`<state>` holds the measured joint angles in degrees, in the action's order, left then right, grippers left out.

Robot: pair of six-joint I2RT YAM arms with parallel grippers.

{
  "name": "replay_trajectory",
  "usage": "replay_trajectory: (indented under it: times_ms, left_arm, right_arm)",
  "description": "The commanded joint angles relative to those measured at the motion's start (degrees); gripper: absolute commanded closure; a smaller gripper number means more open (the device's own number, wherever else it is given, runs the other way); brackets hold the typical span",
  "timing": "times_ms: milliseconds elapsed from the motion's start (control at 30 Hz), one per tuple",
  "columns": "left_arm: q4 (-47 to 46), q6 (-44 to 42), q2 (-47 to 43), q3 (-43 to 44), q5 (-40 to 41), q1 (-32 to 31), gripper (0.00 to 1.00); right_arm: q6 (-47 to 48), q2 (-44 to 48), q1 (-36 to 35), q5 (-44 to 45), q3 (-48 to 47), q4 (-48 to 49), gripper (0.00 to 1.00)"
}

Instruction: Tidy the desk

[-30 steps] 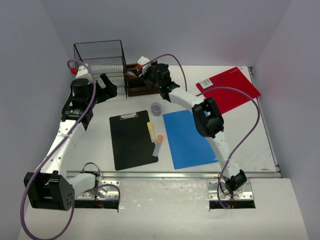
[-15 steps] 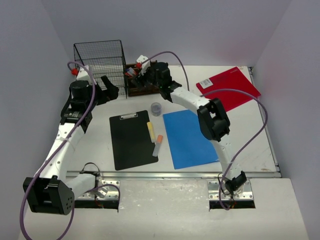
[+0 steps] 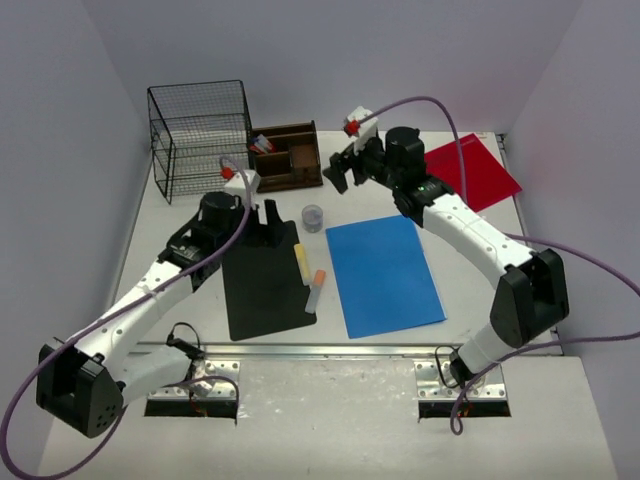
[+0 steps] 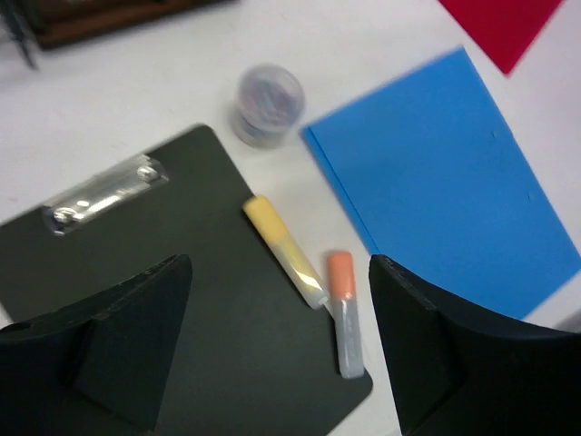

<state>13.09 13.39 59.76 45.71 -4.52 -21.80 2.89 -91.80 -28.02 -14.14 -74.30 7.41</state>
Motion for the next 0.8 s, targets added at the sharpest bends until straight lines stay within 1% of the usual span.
replay_trajectory:
  times_ms: [0, 33, 100, 133, 200, 300, 433, 567, 767]
  left_arm:
    - [-0.1, 5.1, 4.8, -1.8, 1.4, -5.9, 0.22]
    - [0.1, 5.7, 6.4, -1.4, 1.0, -6.5, 0.21]
    - [2.4, 6.4, 12.0, 2.3, 0.1, -8.0, 0.21]
    - [2.7, 6.9, 12.8, 3.5, -0.3, -8.3, 0.21]
    - [5.0, 9.2, 19.2, 7.4, -0.9, -8.9, 0.21]
    - [7.0, 11.3, 26.1, 10.6, -2.7, -9.1, 0.22]
    - [8.3, 13.2, 33.4, 14.5, -3.6, -9.1, 0.25]
    - [9.9, 14.2, 38.0, 17.4, -2.7, -9.2, 0.31]
    - [10.9, 14.3, 42.1, 18.5, -0.3, -9.1, 0.36]
  right_arm:
    - [-6.0, 6.7, 4.6, 2.1, 11.3, -10.5, 0.15]
    - [-6.2, 8.4, 5.4, 2.2, 13.6, -11.0, 0.14]
    - [-6.4, 11.7, 7.2, 2.5, 16.5, -11.5, 0.14]
    - [-6.5, 12.2, 7.5, 2.5, 17.7, -11.5, 0.14]
    - [-6.8, 15.1, 9.8, 2.5, 20.9, -11.7, 0.14]
    - [-7.1, 17.2, 11.7, 2.4, 22.6, -12.3, 0.14]
    - [-7.0, 18.6, 12.8, 2.1, 24.0, -12.7, 0.14]
    - [-7.1, 19.1, 13.3, 1.8, 24.8, -12.7, 0.14]
    - [-7.2, 18.9, 13.5, 1.2, 25.1, -12.4, 0.14]
